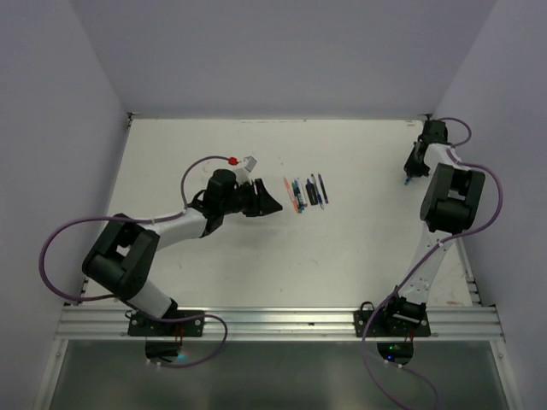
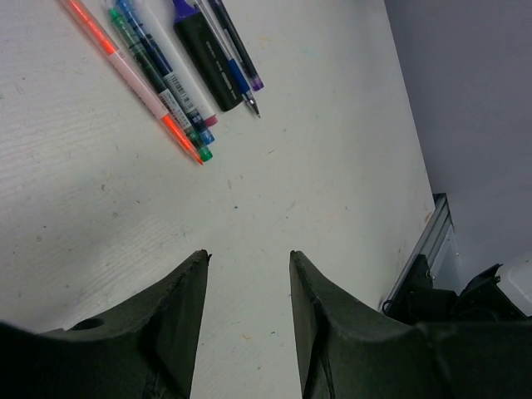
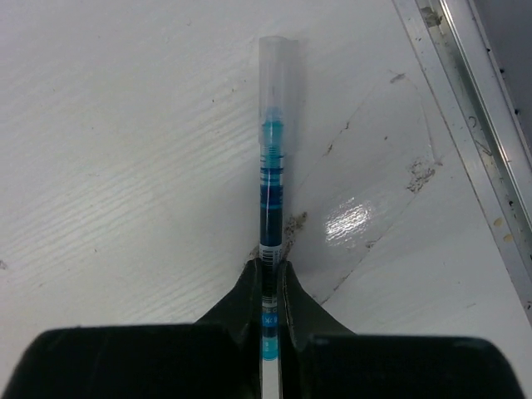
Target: Open the pen caps
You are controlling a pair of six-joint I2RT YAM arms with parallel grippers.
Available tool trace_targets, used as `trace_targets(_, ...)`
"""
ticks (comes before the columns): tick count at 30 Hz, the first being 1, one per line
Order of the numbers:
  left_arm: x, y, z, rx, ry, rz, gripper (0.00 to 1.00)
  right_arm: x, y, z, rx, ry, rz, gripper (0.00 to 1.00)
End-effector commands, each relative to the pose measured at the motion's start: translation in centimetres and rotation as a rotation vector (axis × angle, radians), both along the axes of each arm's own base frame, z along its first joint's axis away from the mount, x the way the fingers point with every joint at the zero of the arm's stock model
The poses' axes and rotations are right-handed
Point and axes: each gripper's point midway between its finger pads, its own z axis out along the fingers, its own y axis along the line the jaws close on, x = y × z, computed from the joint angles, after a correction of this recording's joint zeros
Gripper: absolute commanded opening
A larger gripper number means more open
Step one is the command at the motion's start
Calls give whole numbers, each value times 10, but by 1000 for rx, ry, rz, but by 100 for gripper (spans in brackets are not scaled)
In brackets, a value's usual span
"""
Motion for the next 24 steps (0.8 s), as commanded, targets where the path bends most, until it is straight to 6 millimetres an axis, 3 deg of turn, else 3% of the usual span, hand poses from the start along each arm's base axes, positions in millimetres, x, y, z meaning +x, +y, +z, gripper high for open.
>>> trace_targets(1,-4,0,18,-10,-60,-19,47,-30,36,-16,61,114,65,0)
trace_targets(4,-7,1,17,-10,-34,-20,47,-29,45,6,-18,49,87,0)
trace_targets(5,-8,0,19,-20,-31,-20,47,-24,48,33,-50,-14,90,0)
trace_targets(7,-13,-2,23,-49,-10,-27,47,-27,62,50,-50,-70,93,0)
trace_targets(8,-14,-2,28,-58,-9,-25,47,-27,70,82,-61,-142,102,0)
trace_targets(10,-14,0,32,-61,-2,-13,47,-37,92,97,-73,-162,133,0)
trace_targets(11,-14,0,41,-71,-17,-12,47,-40,121,114,-68,-193,192,0)
trace_targets(13,-12,2,51,-91,-17,-7,48,-55,178,119,-16,-181,311,0)
trace_targets(14,-8,3,60,-110,-25,1,49,-62,196,122,2,-187,355,0)
trace_targets(16,-5,4,69,-135,-21,-6,50,-90,252,126,96,-204,497,0)
trace_targets(19,4,5,87,-167,-33,-6,54,-130,310,126,219,-193,671,0)
trace_targets(21,13,10,100,-181,-57,11,56,-151,330,122,247,-185,737,0)
trace_targets(22,16,13,99,-171,-50,30,57,-165,348,129,280,-200,795,0)
trace_targets(23,22,19,100,-165,-53,53,59,-176,355,125,297,-188,822,0)
trace_targets(24,26,23,103,-165,-57,67,61,-182,362,132,305,-214,850,0)
